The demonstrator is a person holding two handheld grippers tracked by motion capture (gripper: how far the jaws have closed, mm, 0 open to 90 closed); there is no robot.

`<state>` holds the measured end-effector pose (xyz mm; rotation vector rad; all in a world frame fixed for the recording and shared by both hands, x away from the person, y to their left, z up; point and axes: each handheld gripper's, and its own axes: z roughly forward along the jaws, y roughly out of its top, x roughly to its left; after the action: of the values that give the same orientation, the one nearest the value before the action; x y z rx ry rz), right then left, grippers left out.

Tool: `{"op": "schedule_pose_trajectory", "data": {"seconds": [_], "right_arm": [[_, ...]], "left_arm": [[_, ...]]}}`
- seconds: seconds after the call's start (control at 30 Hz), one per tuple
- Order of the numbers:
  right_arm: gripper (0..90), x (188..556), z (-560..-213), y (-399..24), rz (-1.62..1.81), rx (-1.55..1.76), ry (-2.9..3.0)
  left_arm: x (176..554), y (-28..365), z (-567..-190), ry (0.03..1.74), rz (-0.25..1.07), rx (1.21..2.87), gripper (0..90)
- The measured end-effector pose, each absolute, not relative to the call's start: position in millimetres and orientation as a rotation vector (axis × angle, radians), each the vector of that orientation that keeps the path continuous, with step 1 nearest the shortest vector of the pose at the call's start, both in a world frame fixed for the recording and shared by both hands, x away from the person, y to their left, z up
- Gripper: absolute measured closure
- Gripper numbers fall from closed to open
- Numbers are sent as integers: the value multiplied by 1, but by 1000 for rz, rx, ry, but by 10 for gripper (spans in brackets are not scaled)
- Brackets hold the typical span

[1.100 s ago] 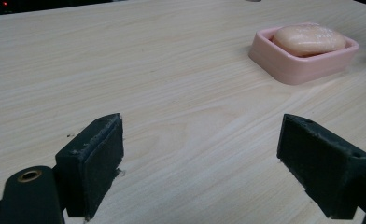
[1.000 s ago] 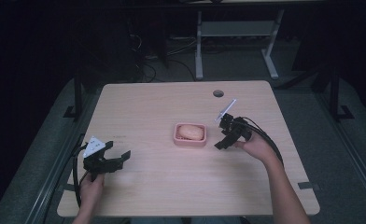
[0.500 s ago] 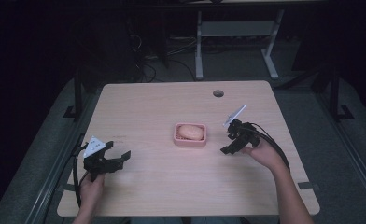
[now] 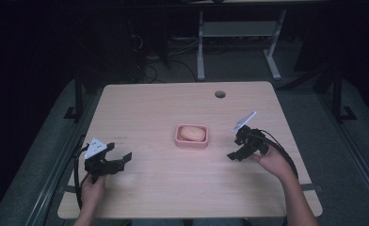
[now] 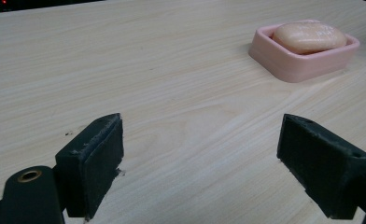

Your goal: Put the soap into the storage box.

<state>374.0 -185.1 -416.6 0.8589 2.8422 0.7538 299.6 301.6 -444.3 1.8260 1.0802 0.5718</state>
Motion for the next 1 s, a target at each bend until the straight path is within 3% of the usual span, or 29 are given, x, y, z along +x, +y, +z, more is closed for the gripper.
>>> {"op": "schedule_pose_trajectory", "data": {"seconds": [1.0], "right_arm": [[276,333,-434,-215,833,926,2788]], "left_arm": [[300,300,-445,1077,564,1844,143]]}}
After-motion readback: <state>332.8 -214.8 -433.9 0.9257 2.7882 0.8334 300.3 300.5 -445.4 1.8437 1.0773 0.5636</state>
